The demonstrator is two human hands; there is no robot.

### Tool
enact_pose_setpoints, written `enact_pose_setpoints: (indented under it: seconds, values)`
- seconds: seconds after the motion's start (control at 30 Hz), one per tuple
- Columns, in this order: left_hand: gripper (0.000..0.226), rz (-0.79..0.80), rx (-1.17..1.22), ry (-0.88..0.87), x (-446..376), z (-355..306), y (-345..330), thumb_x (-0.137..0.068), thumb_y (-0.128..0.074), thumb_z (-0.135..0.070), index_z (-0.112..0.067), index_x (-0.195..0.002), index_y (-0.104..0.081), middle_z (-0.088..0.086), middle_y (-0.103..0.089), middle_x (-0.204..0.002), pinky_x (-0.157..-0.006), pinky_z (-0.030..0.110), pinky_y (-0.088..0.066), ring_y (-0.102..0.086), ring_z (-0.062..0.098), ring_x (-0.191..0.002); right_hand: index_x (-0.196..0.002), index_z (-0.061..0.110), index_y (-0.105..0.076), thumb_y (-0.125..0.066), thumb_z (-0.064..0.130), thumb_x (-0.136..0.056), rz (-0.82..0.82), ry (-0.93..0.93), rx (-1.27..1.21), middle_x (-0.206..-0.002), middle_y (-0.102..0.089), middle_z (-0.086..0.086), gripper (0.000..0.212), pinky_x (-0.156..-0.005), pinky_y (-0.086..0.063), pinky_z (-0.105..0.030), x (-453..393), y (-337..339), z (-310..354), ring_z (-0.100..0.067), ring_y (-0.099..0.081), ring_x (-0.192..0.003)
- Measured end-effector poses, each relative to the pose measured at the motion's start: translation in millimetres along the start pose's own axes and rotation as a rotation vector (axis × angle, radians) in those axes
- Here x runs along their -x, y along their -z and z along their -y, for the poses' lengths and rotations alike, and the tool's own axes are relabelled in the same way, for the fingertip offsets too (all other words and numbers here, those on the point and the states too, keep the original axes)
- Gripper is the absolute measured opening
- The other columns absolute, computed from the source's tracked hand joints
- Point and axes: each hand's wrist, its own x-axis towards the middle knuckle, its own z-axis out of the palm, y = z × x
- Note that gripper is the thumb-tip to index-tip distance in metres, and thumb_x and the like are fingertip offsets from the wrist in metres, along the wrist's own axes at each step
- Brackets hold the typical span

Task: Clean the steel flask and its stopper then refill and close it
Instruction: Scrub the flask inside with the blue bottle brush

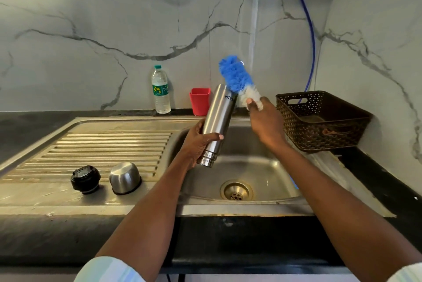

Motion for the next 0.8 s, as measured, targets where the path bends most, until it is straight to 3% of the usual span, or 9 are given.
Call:
enact_pose_setpoints:
  seconds: [0.07,0.17,0.33,0.5,0.7,0.77,0.8]
  values:
    - [0.071,-0.043,-0.055,-0.022,-0.6,2.6,-0.2,-0.057,-0.081,-0.019,-0.015,-0.123,-0.056,0.015,-0.067,-0.108,-0.066,0.036,-0.060,-0.068,0.026,-0.084,-0.122,0.018,-0.054,-0.041,0.049,-0.100,-0.010,-0.001,-0.018,-0.093,-0.056,0.002,0.041,-0.068,-0.039,-0.033,-1.1,4.5,6.4,-0.025,-0.059,-0.087]
    - [0.087,-0.111,-0.148,-0.085,-2.0,5.5,0.8,-0.050,-0.084,-0.029,-0.018,-0.129,-0.050,0.011,-0.065,-0.115,-0.082,0.042,-0.060,-0.067,0.029,-0.098,-0.121,0.019,-0.055,-0.043,0.048,-0.100,-0.015,0.028,-0.050,-0.094,-0.058,0.003,0.038,-0.071,-0.040,-0.033,2.3,7.5,11.9,-0.020,-0.057,-0.083]
    - [0.087,-0.164,-0.154,-0.145,1.4,4.0,-0.8,-0.058,-0.082,-0.024,-0.022,-0.130,-0.034,0.010,-0.057,-0.116,-0.071,0.033,-0.060,-0.066,0.025,-0.095,-0.120,0.020,-0.057,-0.045,0.049,-0.098,-0.024,0.033,-0.087,-0.095,-0.060,0.003,0.038,-0.075,-0.047,-0.034,7.4,10.7,16.8,-0.021,-0.060,-0.087]
    - [0.105,-0.096,-0.161,-0.153,-2.8,8.8,-1.2,-0.060,-0.091,-0.026,-0.024,-0.145,-0.029,0.004,-0.057,-0.125,-0.089,0.038,-0.056,-0.062,0.021,-0.110,-0.110,0.019,-0.065,-0.051,0.053,-0.096,0.176,0.083,-0.183,-0.090,-0.068,-0.001,0.039,-0.063,-0.044,-0.029,12.0,6.7,15.9,-0.019,-0.063,-0.078]
    - [0.087,-0.166,-0.094,-0.106,-0.9,5.8,-11.3,-0.073,-0.076,-0.061,-0.018,-0.141,-0.043,0.003,-0.064,-0.120,-0.089,0.036,-0.056,-0.066,0.019,-0.107,-0.100,0.021,-0.064,-0.047,0.061,-0.094,0.255,0.010,-0.204,-0.071,-0.064,0.001,0.044,-0.048,-0.040,-0.022,20.4,9.0,15.3,-0.013,-0.057,-0.053]
    - [0.078,-0.201,-0.062,-0.067,-2.8,4.8,-8.1,-0.074,-0.081,-0.051,-0.018,-0.135,-0.047,0.006,-0.066,-0.119,-0.087,0.037,-0.056,-0.067,0.020,-0.103,-0.106,0.013,-0.064,-0.054,0.051,-0.095,0.331,-0.063,-0.294,-0.073,-0.068,-0.006,0.041,-0.040,-0.039,-0.022,23.6,8.1,13.6,-0.017,-0.060,-0.048]
    - [0.075,-0.223,-0.071,-0.064,-4.3,4.9,-6.4,-0.071,-0.085,-0.043,-0.019,-0.132,-0.048,0.007,-0.066,-0.117,-0.087,0.039,-0.056,-0.067,0.020,-0.101,-0.109,0.008,-0.063,-0.057,0.044,-0.096,0.369,-0.096,-0.349,-0.081,-0.070,-0.010,0.038,-0.041,-0.043,-0.025,24.6,6.7,13.1,-0.021,-0.066,-0.056]
